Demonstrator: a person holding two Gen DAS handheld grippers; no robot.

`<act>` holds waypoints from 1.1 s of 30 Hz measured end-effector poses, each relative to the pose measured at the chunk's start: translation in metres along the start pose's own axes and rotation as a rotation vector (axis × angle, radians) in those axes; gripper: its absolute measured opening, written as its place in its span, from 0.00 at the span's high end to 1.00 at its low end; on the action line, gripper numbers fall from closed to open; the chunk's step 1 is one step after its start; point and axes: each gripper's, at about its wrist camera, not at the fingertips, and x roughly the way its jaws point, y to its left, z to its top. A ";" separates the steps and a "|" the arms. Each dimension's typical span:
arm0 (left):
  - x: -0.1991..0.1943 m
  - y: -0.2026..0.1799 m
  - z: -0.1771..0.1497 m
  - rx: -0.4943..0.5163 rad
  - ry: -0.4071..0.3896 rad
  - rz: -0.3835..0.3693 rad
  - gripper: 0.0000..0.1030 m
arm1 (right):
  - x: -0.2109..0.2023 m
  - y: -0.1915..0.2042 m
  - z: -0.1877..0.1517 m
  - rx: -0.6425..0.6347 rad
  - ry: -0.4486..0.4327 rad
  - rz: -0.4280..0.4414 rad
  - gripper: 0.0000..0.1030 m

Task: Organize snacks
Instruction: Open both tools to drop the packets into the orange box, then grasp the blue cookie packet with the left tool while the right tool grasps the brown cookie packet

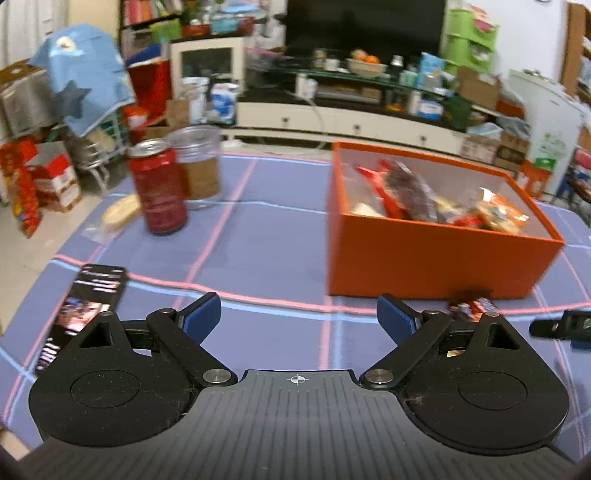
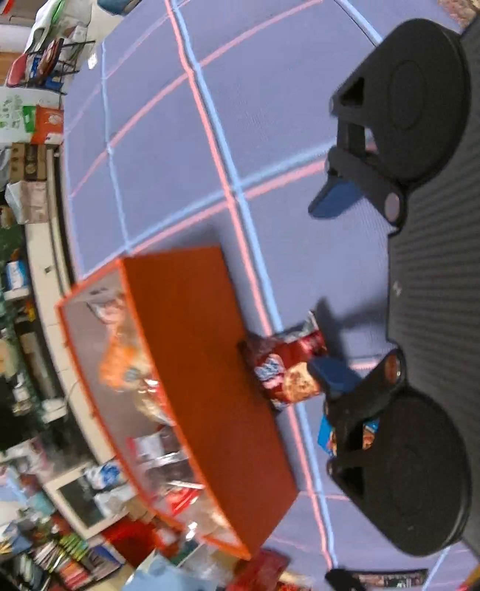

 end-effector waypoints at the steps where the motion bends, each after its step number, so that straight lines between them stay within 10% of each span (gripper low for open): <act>1: 0.001 -0.006 -0.001 0.015 0.005 -0.013 0.33 | -0.007 -0.004 -0.001 -0.026 -0.030 0.016 0.08; 10: 0.027 -0.080 -0.014 0.219 0.070 -0.185 0.46 | 0.004 0.005 -0.006 -0.274 -0.144 0.103 0.10; 22: 0.059 -0.068 -0.031 0.296 0.170 -0.073 0.39 | 0.050 0.011 0.010 -0.336 -0.051 0.118 0.16; 33: 0.055 -0.089 -0.034 0.567 0.023 -0.229 0.33 | 0.053 -0.004 0.011 -0.369 -0.030 0.177 0.18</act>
